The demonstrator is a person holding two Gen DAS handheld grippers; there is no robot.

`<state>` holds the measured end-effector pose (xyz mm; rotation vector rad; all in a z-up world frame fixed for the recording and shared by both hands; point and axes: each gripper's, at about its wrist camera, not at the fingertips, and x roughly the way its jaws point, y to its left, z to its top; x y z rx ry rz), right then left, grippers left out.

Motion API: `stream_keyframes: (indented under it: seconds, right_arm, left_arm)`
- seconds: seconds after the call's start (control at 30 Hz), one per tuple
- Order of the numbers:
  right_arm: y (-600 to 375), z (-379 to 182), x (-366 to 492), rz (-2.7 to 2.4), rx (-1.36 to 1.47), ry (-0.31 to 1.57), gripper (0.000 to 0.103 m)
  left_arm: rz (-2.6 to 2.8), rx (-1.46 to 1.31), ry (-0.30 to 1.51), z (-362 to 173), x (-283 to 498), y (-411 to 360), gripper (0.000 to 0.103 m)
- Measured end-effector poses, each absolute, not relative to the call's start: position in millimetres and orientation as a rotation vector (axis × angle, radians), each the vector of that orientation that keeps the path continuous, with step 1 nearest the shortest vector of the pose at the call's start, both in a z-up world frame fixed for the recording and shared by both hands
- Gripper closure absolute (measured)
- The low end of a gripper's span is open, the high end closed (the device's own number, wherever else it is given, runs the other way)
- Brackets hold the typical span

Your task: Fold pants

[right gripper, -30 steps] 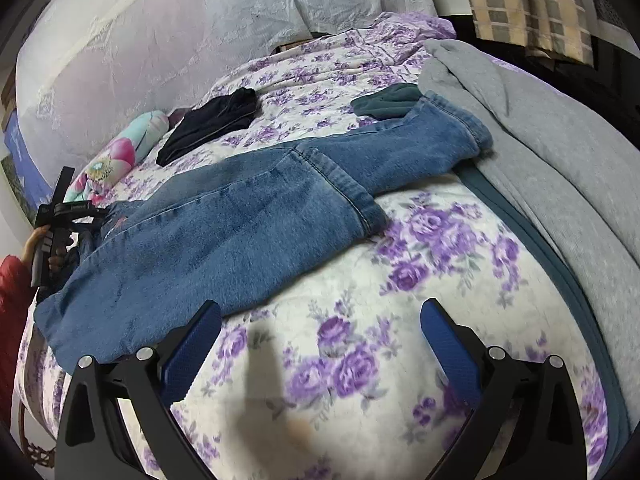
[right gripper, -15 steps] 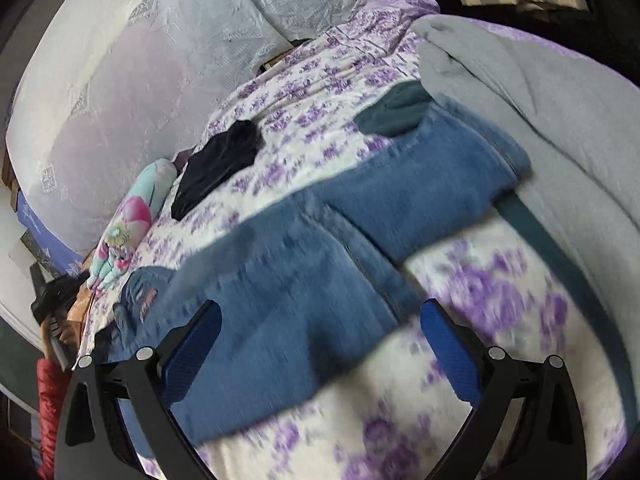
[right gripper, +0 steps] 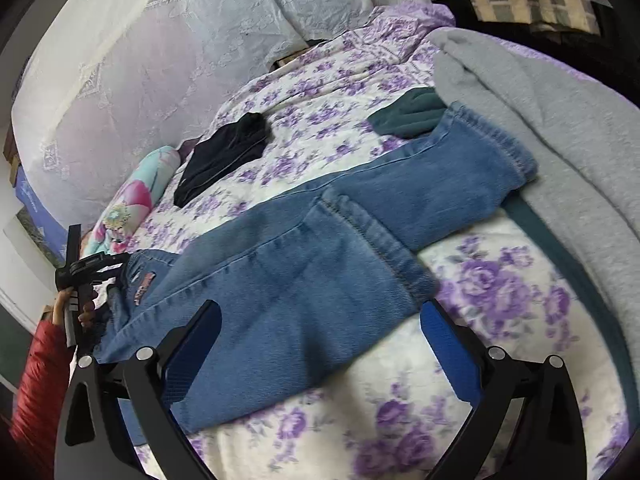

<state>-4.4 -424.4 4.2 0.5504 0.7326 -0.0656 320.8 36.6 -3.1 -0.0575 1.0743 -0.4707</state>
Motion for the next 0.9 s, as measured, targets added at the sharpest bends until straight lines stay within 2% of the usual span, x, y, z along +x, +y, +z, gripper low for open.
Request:
stream_keyframes:
  seconds: [0.07, 0.1, 0.2, 0.33, 0.5, 0.73, 0.8, 0.9]
  right_arm:
    - [-430, 2, -7, -0.08, 0.563, 0.73, 0.003]
    - [-431, 1, -8, -0.083, 0.566, 0.728, 0.003]
    - [-435, 0, -11, -0.102, 0.56, 0.718, 0.003]
    - [-434, 6, -11, -0.111, 0.537, 0.694, 0.003]
    - [-428, 7, -6, -0.09, 0.528, 0.689, 0.003]
    - [-427, 21, 6, -0.105, 0.464, 0.67, 0.003]
    - [-432, 30, 15, -0.118, 0.453, 0.65, 0.003]
    - [-441, 36, 31, -0.12, 0.475, 0.64, 0.003]
  left_arm:
    - [-0.447, -0.049, 1.058, -7, 314, 31, 0.052]
    - [-0.431, -0.047, 1.018, -3, 306, 32, 0.056]
    - [-0.442, -0.182, 0.957, 14, 286, 50, 0.097]
    - [-0.422, -0.346, 0.857, 42, 267, 91, 0.095]
    - [-0.389, -0.267, 0.856, 45, 264, 86, 0.095]
    - [-0.163, -0.387, 0.761, 67, 298, 137, 0.095]
    - [-0.05, -0.459, 0.722, 65, 305, 165, 0.095]
    - [0.11, -0.559, 0.771, 31, 306, 201, 0.093]
